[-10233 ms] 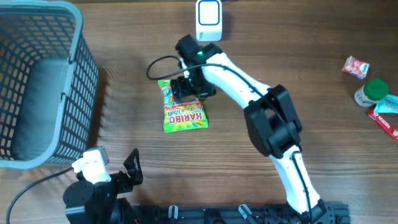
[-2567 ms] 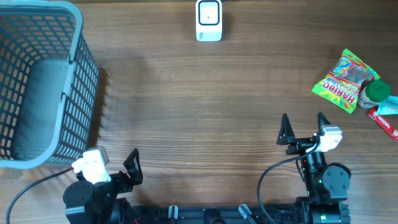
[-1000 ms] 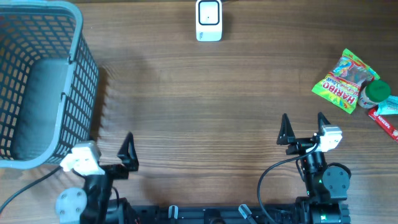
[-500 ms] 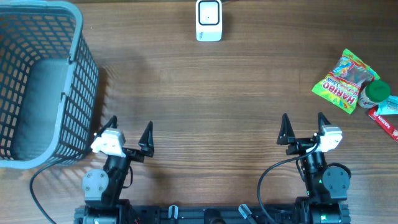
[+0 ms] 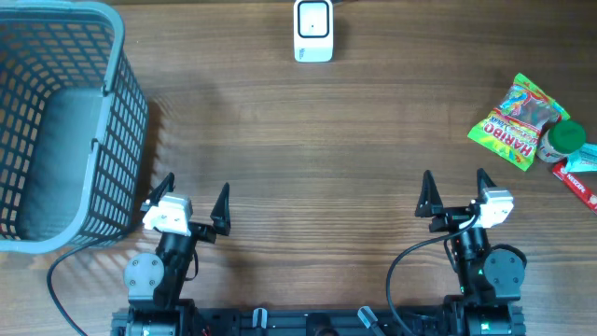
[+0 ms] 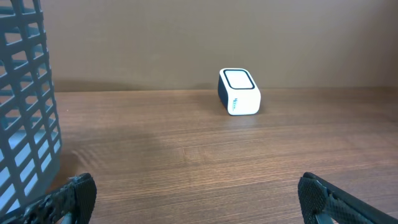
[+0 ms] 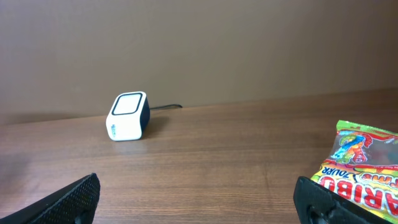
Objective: Scan the item barcode
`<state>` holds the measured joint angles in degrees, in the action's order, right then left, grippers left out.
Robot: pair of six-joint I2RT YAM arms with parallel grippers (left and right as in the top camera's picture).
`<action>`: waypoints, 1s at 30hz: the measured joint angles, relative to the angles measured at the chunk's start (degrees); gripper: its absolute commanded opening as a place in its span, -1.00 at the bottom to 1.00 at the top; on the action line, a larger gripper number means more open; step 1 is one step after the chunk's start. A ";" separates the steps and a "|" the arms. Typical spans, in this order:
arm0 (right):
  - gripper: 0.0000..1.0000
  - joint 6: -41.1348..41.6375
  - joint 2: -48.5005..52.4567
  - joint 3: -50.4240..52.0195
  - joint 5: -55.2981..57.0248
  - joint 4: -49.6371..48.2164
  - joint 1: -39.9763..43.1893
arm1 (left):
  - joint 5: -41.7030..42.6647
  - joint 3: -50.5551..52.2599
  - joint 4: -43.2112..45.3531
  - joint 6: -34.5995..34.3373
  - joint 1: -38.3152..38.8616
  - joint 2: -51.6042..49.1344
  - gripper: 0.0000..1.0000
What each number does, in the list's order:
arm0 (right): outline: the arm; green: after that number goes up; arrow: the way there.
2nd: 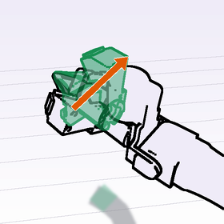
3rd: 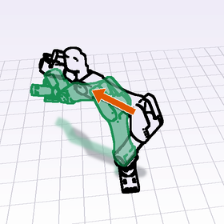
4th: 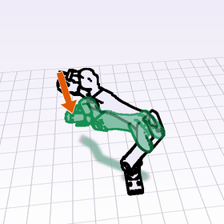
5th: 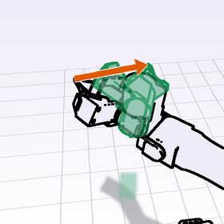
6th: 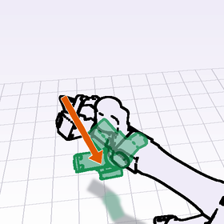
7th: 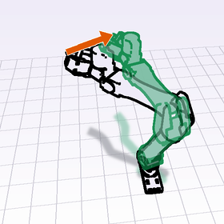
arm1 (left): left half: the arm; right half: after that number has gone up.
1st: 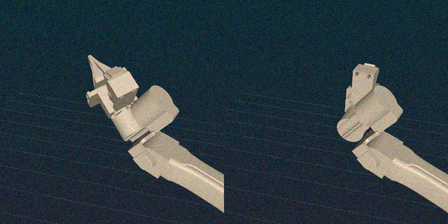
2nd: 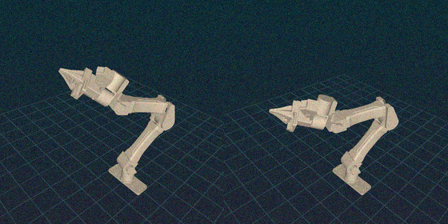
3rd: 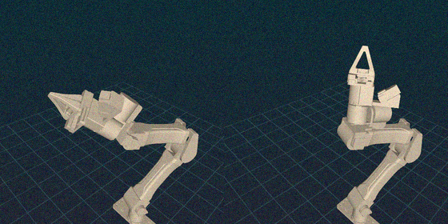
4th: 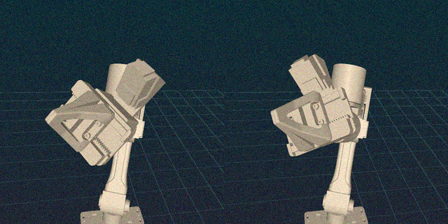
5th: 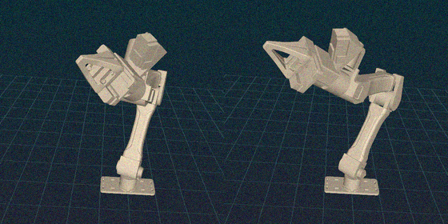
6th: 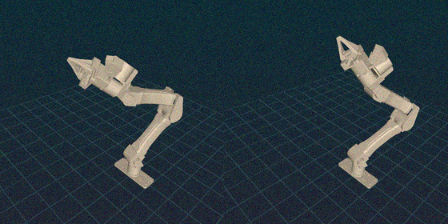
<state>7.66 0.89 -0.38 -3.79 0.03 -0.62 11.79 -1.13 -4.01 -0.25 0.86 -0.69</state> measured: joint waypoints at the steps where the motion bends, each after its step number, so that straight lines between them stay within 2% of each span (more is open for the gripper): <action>1: 1.00 0.00 0.00 0.00 0.00 0.00 0.00 | -0.13 0.00 0.02 -0.02 0.00 0.00 1.00; 30: 0.99 0.00 0.00 0.00 0.00 0.00 0.00 | -1.25 0.02 0.20 -0.48 0.00 0.00 1.00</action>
<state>7.66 0.89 -0.38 -3.79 0.03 -0.62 10.55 -1.10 -3.81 -0.73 0.86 -0.69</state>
